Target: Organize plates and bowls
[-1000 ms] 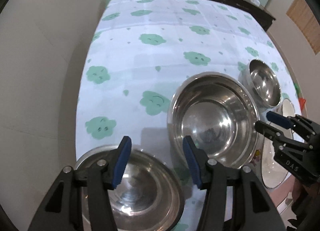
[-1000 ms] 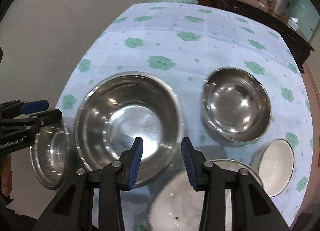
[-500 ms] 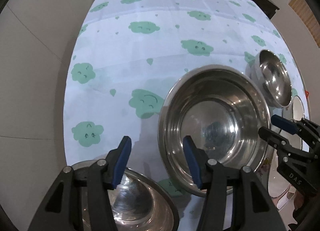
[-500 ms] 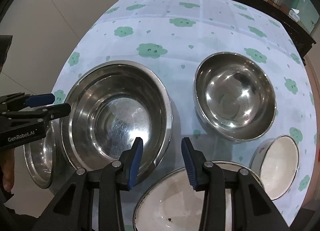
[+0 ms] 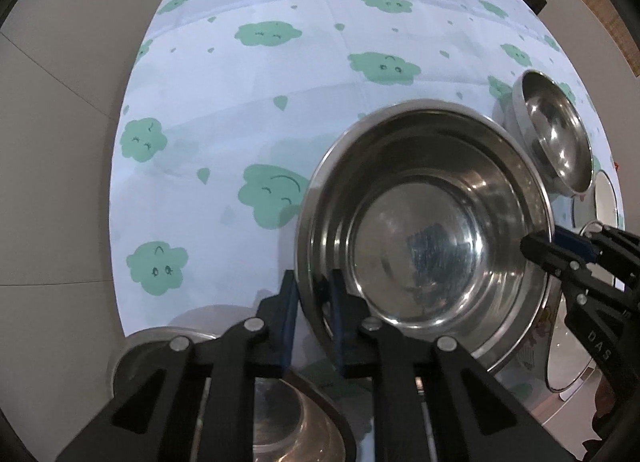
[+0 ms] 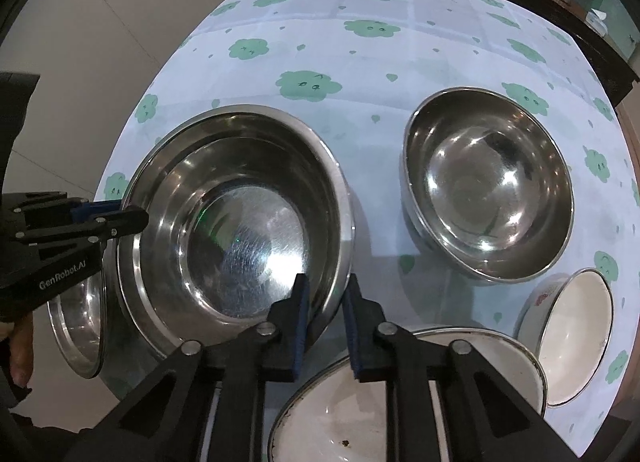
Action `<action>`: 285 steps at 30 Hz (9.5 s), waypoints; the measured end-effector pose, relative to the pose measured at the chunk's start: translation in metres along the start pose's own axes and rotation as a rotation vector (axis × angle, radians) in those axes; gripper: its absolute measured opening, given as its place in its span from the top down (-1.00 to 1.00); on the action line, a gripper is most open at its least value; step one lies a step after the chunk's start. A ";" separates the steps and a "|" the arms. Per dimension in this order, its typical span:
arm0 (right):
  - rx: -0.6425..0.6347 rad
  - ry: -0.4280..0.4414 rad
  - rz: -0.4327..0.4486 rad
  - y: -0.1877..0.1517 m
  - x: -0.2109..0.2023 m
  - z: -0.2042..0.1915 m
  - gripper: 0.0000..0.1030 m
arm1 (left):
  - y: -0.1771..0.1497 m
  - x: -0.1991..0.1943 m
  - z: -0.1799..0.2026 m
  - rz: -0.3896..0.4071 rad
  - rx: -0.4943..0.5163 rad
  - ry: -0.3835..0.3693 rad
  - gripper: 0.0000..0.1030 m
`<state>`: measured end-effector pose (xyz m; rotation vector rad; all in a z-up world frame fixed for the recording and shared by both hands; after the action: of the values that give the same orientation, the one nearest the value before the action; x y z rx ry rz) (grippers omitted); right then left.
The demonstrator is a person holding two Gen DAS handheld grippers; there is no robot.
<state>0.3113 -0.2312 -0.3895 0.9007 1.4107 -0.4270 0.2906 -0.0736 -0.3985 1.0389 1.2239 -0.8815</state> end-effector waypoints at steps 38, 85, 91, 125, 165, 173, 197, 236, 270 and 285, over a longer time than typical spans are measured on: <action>-0.037 -0.023 0.077 0.025 -0.050 -0.011 0.65 | 0.016 -0.060 -0.012 0.105 -0.032 -0.023 0.77; -0.189 0.042 0.111 0.033 -0.073 -0.095 0.65 | -0.034 -0.098 -0.091 0.142 -0.196 -0.002 0.77; -0.204 0.046 0.112 0.036 -0.073 -0.104 0.65 | -0.040 -0.099 -0.099 0.146 -0.209 0.006 0.77; -0.290 0.091 0.093 0.044 -0.058 -0.168 0.65 | -0.074 -0.093 -0.164 0.121 -0.302 0.035 0.77; -0.348 0.127 0.012 0.021 -0.028 -0.200 0.64 | -0.107 -0.056 -0.182 0.049 -0.359 0.052 0.77; -0.347 0.131 -0.005 0.018 -0.019 -0.200 0.64 | -0.109 -0.048 -0.184 0.036 -0.358 0.048 0.77; -0.374 0.084 -0.042 0.011 -0.004 -0.200 0.64 | -0.114 -0.031 -0.179 -0.008 -0.333 0.033 0.76; -0.264 0.040 0.055 -0.008 -0.042 -0.173 0.45 | -0.100 -0.062 -0.138 0.082 -0.255 -0.008 0.32; 0.172 -0.112 0.106 -0.026 -0.074 0.113 0.45 | 0.026 -0.053 0.143 0.093 0.113 -0.130 0.07; 0.213 -0.076 0.077 0.002 -0.041 0.161 0.45 | 0.059 -0.017 0.187 0.056 0.151 -0.083 0.07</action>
<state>0.4123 -0.3609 -0.3640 1.0959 1.2724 -0.5548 0.4000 -0.2340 -0.3673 1.1400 1.0672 -0.9750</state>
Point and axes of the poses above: each gripper's, at about its wrist camera, not at the fingertips, and x roughly the way its jaws point, z to its right, y to its top, the point moved 10 cm from there along x, roughly the way its jaws point, and after that the axes turned 12 degrees about -x, right-handed, at the moved point
